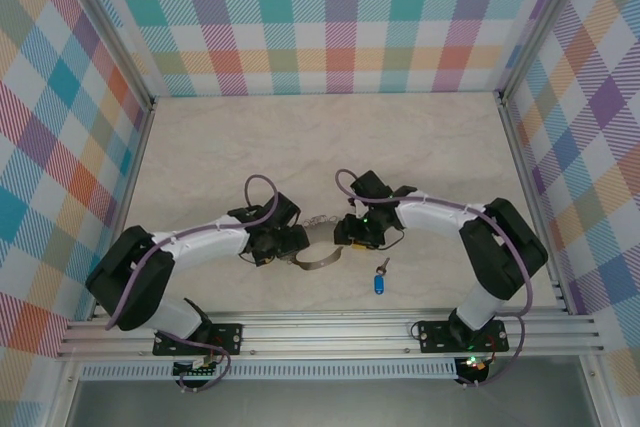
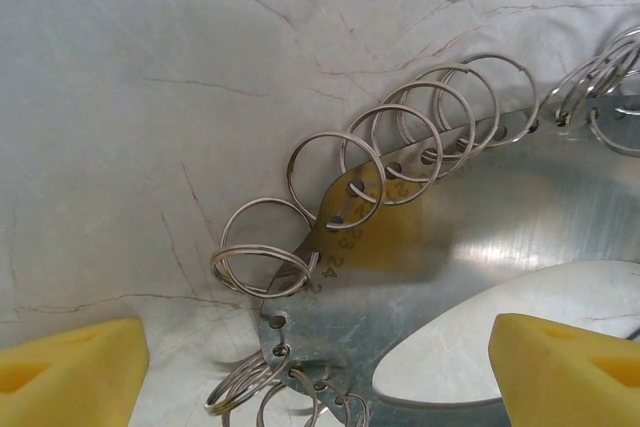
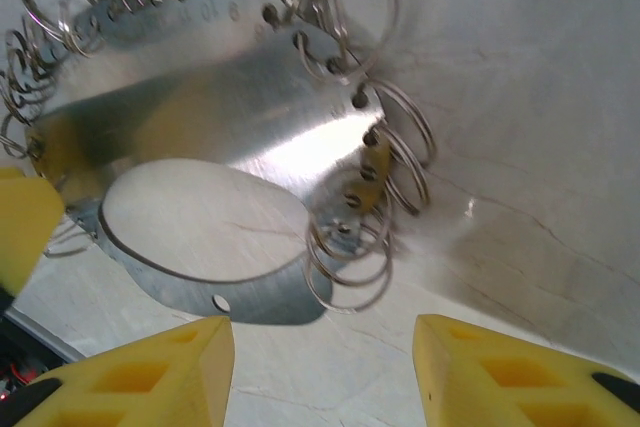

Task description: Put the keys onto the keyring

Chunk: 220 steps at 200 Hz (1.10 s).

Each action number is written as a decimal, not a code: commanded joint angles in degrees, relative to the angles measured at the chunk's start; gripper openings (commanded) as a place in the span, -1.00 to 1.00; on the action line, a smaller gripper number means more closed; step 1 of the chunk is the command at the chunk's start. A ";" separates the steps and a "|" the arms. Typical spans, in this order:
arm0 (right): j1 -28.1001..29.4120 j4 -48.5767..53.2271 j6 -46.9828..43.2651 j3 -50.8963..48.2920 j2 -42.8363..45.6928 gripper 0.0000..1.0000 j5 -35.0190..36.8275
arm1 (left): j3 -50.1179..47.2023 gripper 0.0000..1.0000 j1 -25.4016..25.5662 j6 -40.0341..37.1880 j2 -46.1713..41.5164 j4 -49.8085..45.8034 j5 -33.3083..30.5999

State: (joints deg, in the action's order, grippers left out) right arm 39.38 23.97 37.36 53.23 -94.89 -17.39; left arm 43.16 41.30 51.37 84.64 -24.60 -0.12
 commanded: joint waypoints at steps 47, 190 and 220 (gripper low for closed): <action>0.26 -0.41 0.41 5.15 -4.25 -0.01 -0.63 | 7.86 0.79 -0.94 -5.42 8.11 2.84 -2.12; 0.00 4.37 -1.86 8.13 -0.89 -0.01 2.51 | 13.83 0.78 -4.83 -6.79 5.01 -2.47 -1.01; -0.01 4.90 -2.45 4.71 1.78 -0.01 3.34 | 11.11 0.77 -4.49 -5.11 -0.30 -4.91 -1.91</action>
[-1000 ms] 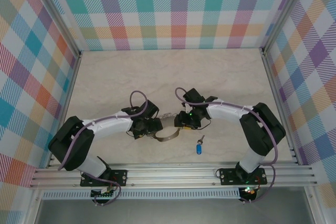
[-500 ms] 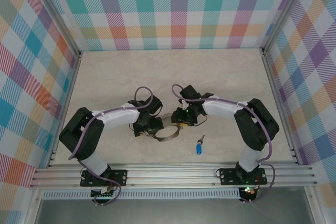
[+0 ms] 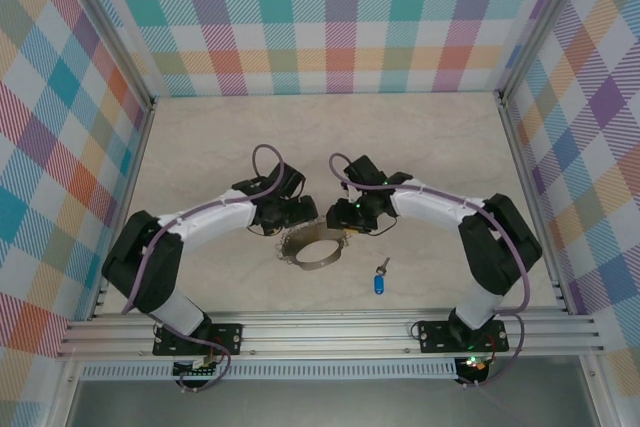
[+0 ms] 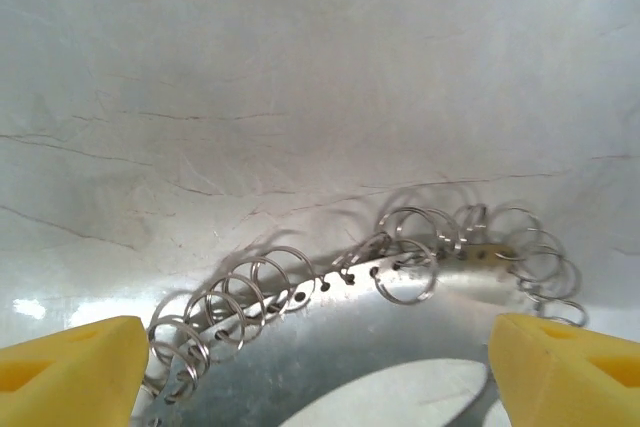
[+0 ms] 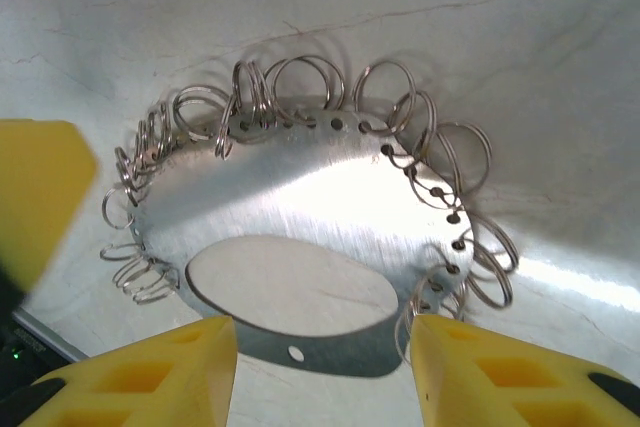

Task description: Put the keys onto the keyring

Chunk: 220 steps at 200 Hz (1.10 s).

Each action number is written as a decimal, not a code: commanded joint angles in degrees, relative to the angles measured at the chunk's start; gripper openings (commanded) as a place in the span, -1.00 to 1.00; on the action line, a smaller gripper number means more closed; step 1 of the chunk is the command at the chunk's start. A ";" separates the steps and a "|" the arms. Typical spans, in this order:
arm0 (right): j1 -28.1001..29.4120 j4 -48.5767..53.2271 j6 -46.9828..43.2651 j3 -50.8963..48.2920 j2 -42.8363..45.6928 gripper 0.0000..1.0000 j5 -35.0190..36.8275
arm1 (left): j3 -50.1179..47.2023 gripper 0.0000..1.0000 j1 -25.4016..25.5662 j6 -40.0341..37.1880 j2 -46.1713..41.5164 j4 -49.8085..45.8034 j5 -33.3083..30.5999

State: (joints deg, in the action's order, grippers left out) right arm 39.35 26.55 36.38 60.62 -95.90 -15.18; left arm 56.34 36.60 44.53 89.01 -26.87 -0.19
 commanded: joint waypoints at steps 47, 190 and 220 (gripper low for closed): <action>0.02 2.35 -2.97 -7.47 4.91 -0.02 -0.31 | -5.81 0.78 3.82 5.32 -9.61 -2.83 -0.09; 0.81 -0.44 -0.97 -6.54 0.04 -0.16 -2.75 | -9.92 0.81 9.65 7.13 -3.50 4.22 -0.14; 0.77 -0.51 -0.90 -5.21 -1.47 -0.16 -2.90 | -8.50 0.83 9.41 6.13 -0.94 4.32 -1.53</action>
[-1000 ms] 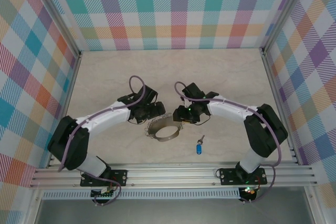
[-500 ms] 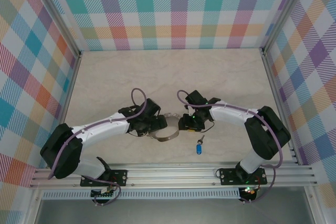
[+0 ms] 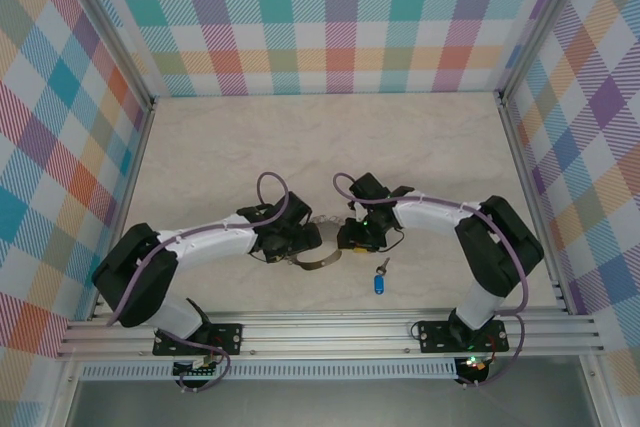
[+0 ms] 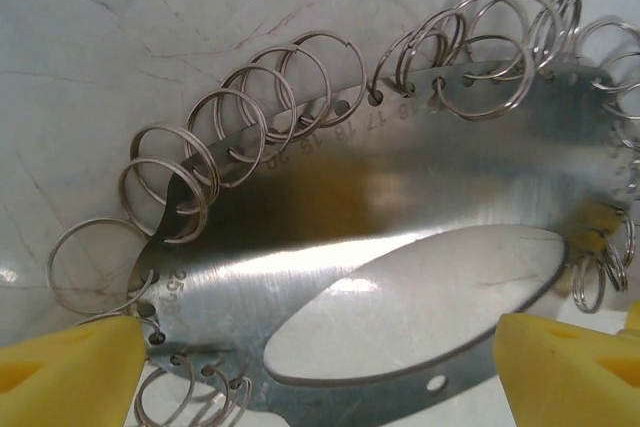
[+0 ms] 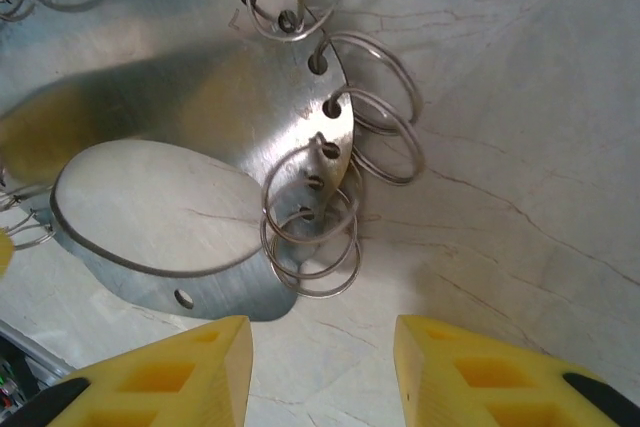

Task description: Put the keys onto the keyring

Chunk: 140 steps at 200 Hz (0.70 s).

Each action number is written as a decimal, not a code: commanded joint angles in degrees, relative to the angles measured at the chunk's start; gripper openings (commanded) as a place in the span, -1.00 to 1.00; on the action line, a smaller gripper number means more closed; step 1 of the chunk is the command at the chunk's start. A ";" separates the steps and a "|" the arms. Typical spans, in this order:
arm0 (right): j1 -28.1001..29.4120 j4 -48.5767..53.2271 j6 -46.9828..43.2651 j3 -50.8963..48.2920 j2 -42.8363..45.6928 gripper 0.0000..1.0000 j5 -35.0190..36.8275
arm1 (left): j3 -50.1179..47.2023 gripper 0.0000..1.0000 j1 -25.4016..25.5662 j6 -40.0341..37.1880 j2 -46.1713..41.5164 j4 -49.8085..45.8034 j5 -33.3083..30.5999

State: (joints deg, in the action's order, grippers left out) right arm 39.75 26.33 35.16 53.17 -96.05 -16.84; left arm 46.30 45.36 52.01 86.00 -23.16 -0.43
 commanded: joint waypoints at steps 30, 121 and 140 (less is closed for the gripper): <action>0.39 -0.43 0.42 3.81 -2.31 -0.18 -1.35 | 3.29 0.82 -0.39 -2.27 4.07 0.67 -1.95; 0.37 2.22 -1.42 3.65 1.33 -0.17 1.63 | 8.29 0.83 -7.42 -9.60 3.57 -3.76 -3.27; 0.41 2.34 -1.68 2.12 2.96 -0.17 0.90 | 8.04 0.83 -8.09 -10.16 1.29 -4.58 -3.05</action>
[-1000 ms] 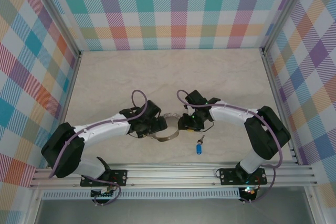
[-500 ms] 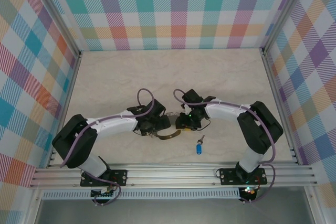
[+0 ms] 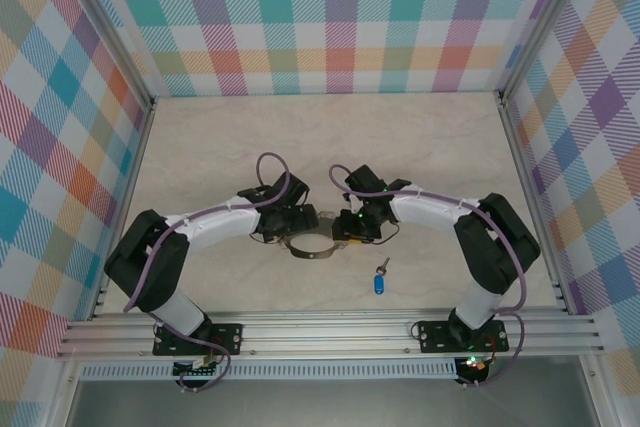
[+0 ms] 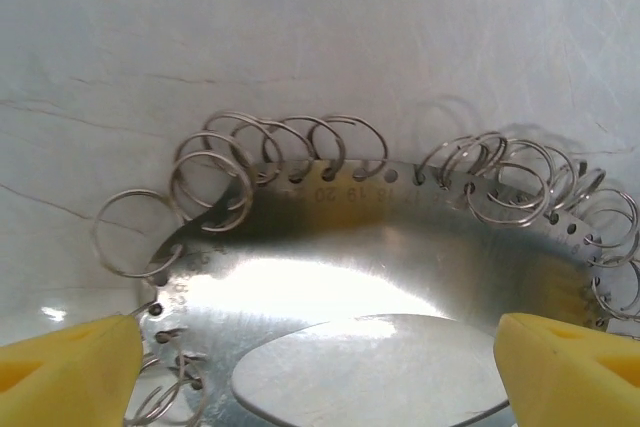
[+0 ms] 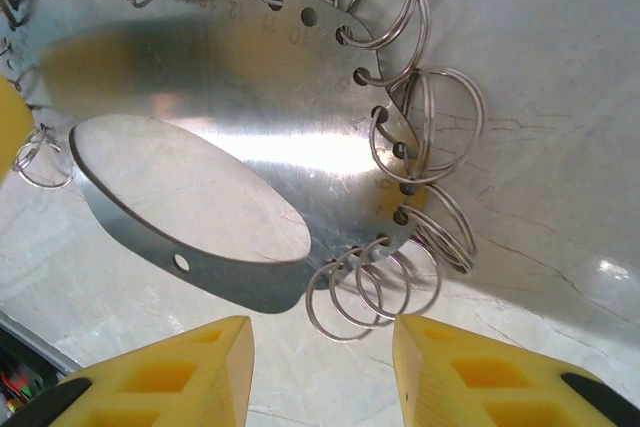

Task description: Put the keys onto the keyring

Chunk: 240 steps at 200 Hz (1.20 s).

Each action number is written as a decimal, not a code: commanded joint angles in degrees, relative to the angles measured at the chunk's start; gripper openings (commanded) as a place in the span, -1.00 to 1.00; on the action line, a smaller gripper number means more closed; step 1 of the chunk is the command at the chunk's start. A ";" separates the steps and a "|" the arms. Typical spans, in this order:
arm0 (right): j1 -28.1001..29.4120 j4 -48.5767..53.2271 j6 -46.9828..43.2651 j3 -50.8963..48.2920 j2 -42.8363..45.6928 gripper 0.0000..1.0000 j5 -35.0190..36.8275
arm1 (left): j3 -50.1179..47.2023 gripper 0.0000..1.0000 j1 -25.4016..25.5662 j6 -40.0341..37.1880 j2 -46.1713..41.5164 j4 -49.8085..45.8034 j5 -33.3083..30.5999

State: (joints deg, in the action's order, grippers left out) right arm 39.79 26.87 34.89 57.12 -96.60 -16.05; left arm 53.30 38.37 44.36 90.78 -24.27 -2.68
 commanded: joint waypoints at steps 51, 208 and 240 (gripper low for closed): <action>1.59 0.55 -1.23 -5.08 5.20 -0.17 -2.05 | -1.79 0.84 -1.10 -0.18 -9.74 -3.77 -0.31; 3.06 -2.36 -0.43 1.38 -3.29 -0.18 -2.93 | -5.37 0.85 -1.10 1.81 -14.00 -4.71 -2.18; 3.01 -1.40 -1.14 2.29 -3.71 -0.18 -2.61 | -5.49 0.85 -1.10 1.81 -14.14 -4.73 -2.41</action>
State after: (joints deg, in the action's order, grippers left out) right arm 42.41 24.45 35.09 57.95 -99.66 -18.28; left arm 48.88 37.41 45.60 78.04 -27.51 -4.05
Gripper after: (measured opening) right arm 0.411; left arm 0.923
